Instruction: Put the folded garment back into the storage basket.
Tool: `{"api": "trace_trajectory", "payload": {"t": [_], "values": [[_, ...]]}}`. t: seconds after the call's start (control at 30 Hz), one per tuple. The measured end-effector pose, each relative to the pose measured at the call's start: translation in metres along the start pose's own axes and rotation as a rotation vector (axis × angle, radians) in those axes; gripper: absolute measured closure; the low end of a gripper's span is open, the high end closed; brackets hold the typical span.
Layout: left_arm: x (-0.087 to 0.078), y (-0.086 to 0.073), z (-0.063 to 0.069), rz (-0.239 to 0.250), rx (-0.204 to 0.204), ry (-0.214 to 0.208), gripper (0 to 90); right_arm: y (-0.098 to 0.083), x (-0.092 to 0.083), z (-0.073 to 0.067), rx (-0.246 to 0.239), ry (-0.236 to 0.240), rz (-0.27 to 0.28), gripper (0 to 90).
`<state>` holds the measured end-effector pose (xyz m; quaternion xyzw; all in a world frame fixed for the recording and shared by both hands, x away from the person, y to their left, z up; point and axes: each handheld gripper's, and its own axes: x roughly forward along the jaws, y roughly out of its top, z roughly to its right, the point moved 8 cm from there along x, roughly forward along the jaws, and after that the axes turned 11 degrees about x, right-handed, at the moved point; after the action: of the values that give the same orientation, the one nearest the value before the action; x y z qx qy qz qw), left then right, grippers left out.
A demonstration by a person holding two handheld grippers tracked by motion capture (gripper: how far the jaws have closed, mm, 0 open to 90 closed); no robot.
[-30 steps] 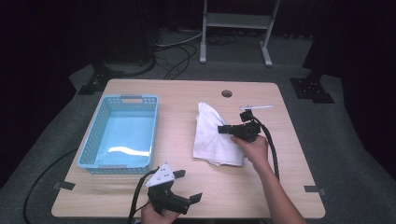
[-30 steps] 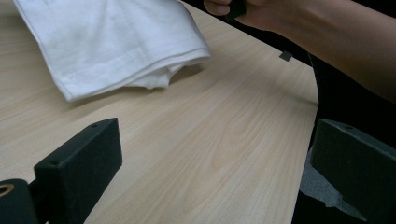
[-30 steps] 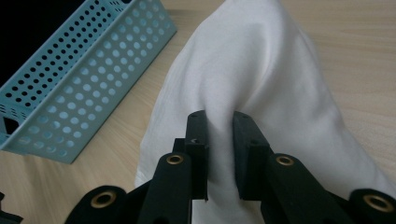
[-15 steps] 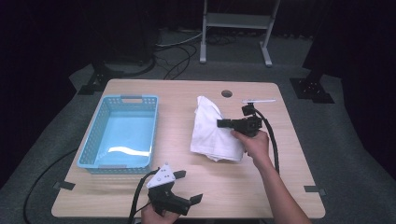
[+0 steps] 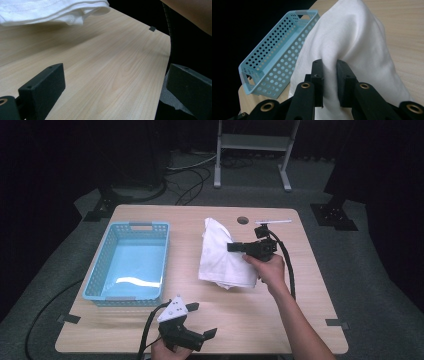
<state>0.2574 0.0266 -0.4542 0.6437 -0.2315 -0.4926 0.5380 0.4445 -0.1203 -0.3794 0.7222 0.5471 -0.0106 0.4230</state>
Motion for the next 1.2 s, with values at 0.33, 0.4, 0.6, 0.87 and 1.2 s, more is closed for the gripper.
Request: {"api": "trace_trajectory", "payload": {"t": [0.33, 0.4, 0.6, 0.87, 1.2], "values": [[-0.001, 0.0, 0.001, 0.001, 0.004, 0.001, 1.9, 0.005, -0.005, -0.005, 0.014, 0.012, 0.004, 78.1], [-0.001, 0.001, 0.001, 0.002, 0.006, -0.003, 1.9, 0.008, -0.007, -0.007, 0.005, 0.009, 0.008, 78.1], [0.0, 0.001, 0.003, 0.001, 0.007, -0.006, 1.9, 0.013, -0.009, -0.013, 0.01, -0.005, -0.005, 78.1], [0.001, 0.001, 0.003, 0.0, 0.009, -0.007, 2.0, 0.02, -0.008, -0.021, 0.005, -0.001, -0.007, 78.1], [0.001, 0.001, 0.004, 0.001, 0.016, -0.01, 2.0, 0.028, -0.008, -0.034, 0.018, 0.018, -0.008, 78.0]]}}
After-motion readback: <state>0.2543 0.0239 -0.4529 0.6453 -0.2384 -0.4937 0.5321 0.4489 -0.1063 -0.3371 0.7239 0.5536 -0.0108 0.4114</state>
